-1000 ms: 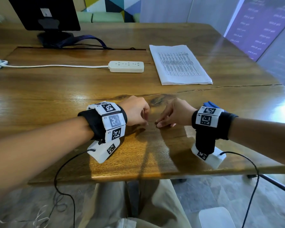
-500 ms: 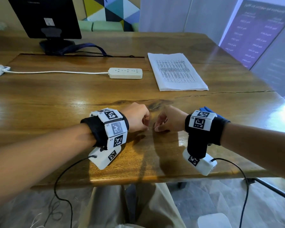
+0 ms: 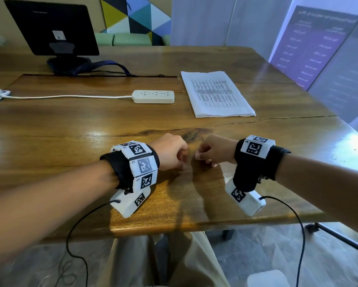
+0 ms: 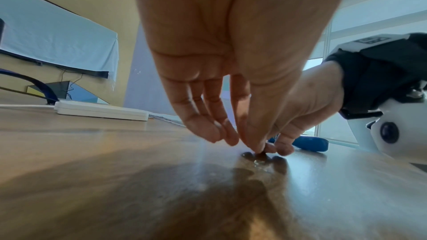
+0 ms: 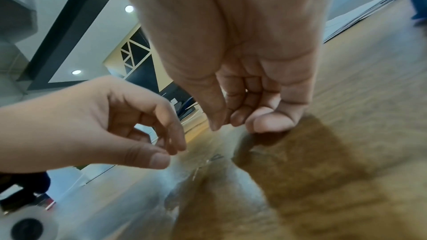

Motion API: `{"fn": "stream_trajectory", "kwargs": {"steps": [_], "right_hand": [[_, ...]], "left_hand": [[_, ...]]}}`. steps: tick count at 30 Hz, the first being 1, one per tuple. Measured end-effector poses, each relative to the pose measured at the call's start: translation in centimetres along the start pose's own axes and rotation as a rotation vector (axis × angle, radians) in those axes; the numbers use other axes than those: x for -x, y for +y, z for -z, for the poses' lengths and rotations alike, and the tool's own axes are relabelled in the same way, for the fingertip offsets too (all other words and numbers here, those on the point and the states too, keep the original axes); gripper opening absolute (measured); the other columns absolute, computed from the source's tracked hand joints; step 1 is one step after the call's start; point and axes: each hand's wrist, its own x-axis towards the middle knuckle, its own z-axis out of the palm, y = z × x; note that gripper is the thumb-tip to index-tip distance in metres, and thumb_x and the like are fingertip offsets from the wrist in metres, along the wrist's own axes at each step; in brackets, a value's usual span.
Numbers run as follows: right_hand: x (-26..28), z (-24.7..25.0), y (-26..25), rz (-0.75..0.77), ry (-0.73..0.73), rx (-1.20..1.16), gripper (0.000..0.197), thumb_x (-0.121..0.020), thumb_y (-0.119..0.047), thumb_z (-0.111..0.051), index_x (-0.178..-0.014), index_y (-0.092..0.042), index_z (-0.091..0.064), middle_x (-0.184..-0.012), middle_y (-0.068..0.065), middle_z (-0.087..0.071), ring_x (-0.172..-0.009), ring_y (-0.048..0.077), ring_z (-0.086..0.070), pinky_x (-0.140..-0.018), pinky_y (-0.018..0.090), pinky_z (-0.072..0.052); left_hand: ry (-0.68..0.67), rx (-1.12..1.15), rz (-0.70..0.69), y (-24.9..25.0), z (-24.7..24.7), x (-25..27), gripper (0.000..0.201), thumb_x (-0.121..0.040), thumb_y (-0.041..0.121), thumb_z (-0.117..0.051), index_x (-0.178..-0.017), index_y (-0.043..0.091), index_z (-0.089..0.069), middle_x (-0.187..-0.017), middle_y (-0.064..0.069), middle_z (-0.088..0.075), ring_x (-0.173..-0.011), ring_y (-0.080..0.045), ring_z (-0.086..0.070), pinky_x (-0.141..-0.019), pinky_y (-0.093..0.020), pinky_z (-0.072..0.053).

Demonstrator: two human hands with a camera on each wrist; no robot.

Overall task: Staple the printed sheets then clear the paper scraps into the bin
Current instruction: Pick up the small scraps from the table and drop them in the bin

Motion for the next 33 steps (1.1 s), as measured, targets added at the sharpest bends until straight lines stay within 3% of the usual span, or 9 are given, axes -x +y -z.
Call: {"fn": "stream_trajectory", "kwargs": {"steps": [4, 7, 15, 20, 23, 29, 33], "right_hand": [[0.3, 0.0, 0.4, 0.03, 0.008, 0.047, 0.015, -0.089, -0.016, -0.06, -0.075, -0.015, -0.062, -0.069, 0.0, -0.056, -0.056, 0.009, -0.051, -0.047, 0.013, -0.045], [0.1, -0.3, 0.1, 0.055, 0.02, 0.103, 0.015, -0.085, -0.02, -0.067, -0.07, -0.022, -0.064, -0.068, -0.005, -0.058, -0.054, 0.009, -0.051, -0.051, 0.017, -0.046], [-0.2, -0.6, 0.2, 0.045, 0.104, 0.107, 0.018, -0.076, -0.024, -0.076, -0.063, -0.025, -0.065, -0.068, -0.006, -0.059, -0.055, 0.01, -0.053, -0.051, 0.022, -0.049], [0.0, -0.5, 0.4, 0.056, 0.109, 0.034, 0.01, -0.072, -0.024, -0.08, -0.07, -0.019, -0.071, -0.066, -0.004, -0.057, -0.054, 0.009, -0.052, -0.05, 0.021, -0.045], [0.1, -0.7, 0.3, 0.065, 0.128, 0.033, 0.016, -0.068, -0.025, -0.082, -0.08, -0.017, -0.075, -0.064, -0.006, -0.057, -0.055, 0.008, -0.05, -0.049, 0.02, -0.044], [0.0, -1.0, -0.1, 0.035, 0.163, 0.075, 0.012, -0.067, -0.027, -0.083, -0.073, -0.022, -0.074, -0.058, -0.011, -0.055, -0.055, 0.006, -0.048, -0.051, 0.019, -0.04], [0.0, -1.3, -0.3, 0.015, 0.178, 0.125, 0.014, -0.071, -0.027, -0.08, -0.082, -0.019, -0.076, -0.065, -0.01, -0.057, -0.064, 0.009, -0.051, -0.054, 0.02, -0.039]], "left_hand": [[-0.053, 0.005, -0.049, 0.0, -0.4, -0.2, 0.018, -0.086, 0.02, -0.065, -0.103, 0.02, -0.069, -0.089, 0.005, -0.055, -0.081, -0.009, -0.048, -0.065, -0.019, -0.035], [-0.067, 0.007, -0.041, 0.0, -0.8, -0.5, 0.017, -0.085, 0.022, -0.066, -0.101, 0.019, -0.071, -0.095, 0.001, -0.062, -0.081, -0.008, -0.05, -0.062, -0.017, -0.038], [-0.001, -0.023, -0.047, 0.1, -1.9, -1.0, 0.014, -0.082, 0.025, -0.07, -0.091, 0.015, -0.073, -0.095, -0.002, -0.067, -0.082, -0.015, -0.055, -0.076, -0.029, -0.048], [0.018, -0.001, -0.033, -0.3, -2.5, -1.1, 0.011, -0.084, 0.023, -0.067, -0.089, 0.013, -0.07, -0.098, -0.004, -0.067, -0.093, -0.02, -0.06, -0.082, -0.035, -0.051], [0.017, -0.019, -0.019, 0.0, -2.6, -1.3, 0.012, -0.085, 0.022, -0.066, -0.089, 0.011, -0.068, -0.099, -0.006, -0.066, -0.094, -0.022, -0.06, -0.083, -0.036, -0.051], [0.027, -0.05, 0.02, -0.2, -3.5, -1.2, 0.011, -0.091, 0.017, -0.055, -0.093, 0.012, -0.064, -0.103, -0.006, -0.058, -0.097, -0.025, -0.057, -0.085, -0.039, -0.049], [-0.021, -0.064, 0.053, 0.3, -3.0, -1.2, 0.013, -0.091, 0.016, -0.053, -0.095, 0.01, -0.065, -0.103, -0.008, -0.061, -0.097, -0.028, -0.059, -0.087, -0.041, -0.05]]}}
